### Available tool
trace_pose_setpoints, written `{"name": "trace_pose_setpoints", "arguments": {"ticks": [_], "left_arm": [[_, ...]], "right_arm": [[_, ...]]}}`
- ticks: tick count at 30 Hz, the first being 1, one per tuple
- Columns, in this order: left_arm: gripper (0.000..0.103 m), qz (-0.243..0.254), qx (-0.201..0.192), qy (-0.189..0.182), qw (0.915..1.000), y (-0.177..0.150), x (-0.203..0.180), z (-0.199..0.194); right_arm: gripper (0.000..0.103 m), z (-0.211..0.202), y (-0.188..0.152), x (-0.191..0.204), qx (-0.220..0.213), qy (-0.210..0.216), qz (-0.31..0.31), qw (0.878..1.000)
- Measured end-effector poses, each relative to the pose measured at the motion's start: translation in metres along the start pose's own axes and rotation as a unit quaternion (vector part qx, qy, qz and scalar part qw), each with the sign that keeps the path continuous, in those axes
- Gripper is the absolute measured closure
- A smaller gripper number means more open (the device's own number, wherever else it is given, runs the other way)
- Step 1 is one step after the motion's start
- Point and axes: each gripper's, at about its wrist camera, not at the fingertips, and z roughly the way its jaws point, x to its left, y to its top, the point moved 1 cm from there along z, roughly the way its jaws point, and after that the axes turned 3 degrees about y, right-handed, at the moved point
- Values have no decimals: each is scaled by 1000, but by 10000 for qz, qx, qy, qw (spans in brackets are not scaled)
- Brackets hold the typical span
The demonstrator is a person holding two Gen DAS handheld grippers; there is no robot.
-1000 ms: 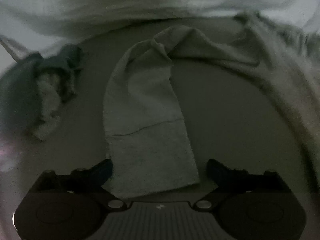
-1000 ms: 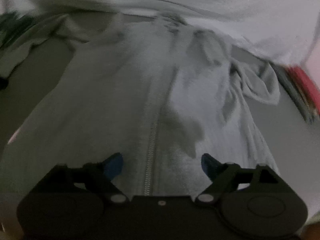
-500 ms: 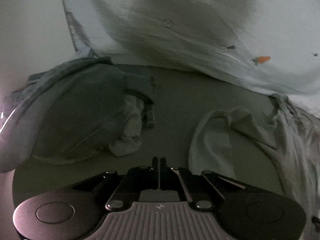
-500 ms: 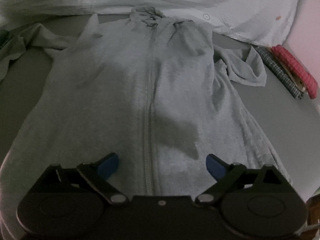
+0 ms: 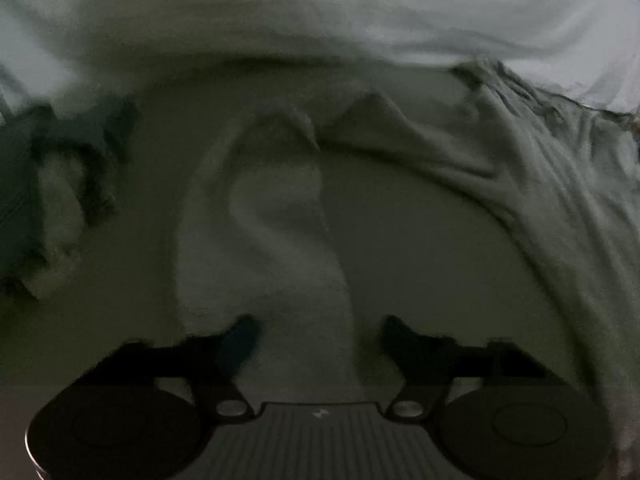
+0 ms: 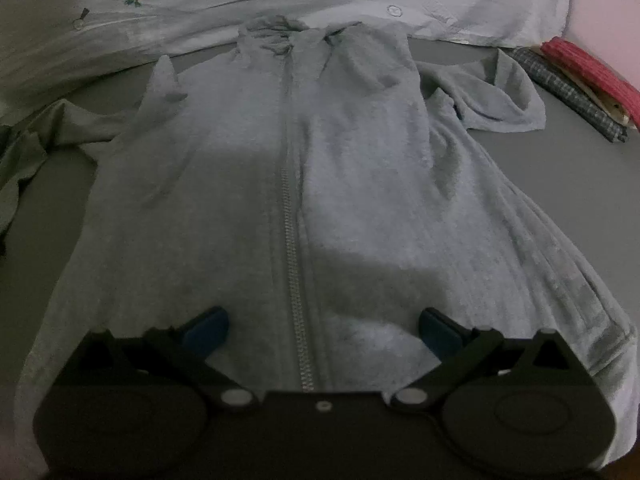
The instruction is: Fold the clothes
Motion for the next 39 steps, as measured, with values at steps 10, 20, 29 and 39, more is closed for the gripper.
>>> {"name": "trace_pose_setpoints", "arguments": {"ticks": [10,20,29,39], "left_arm": [[97,-1142,-791,745,9875,20,109,-104],[96,-2562,-1352,866,9532,40,169,-218],[92,-3755,808,1991,9016,-39,238,-108],[26,-2418,711,1756,9516,-63,200,-89]], "right_arm": [[0,-3,-5,1,-80,78,-59,9999],[0,-3,-3,0,-146,93,-66,9998],[0,-3,-4,-1,-165,132,-112,9997],[0,-3,-3,6,-170,108,-93,9998]]}}
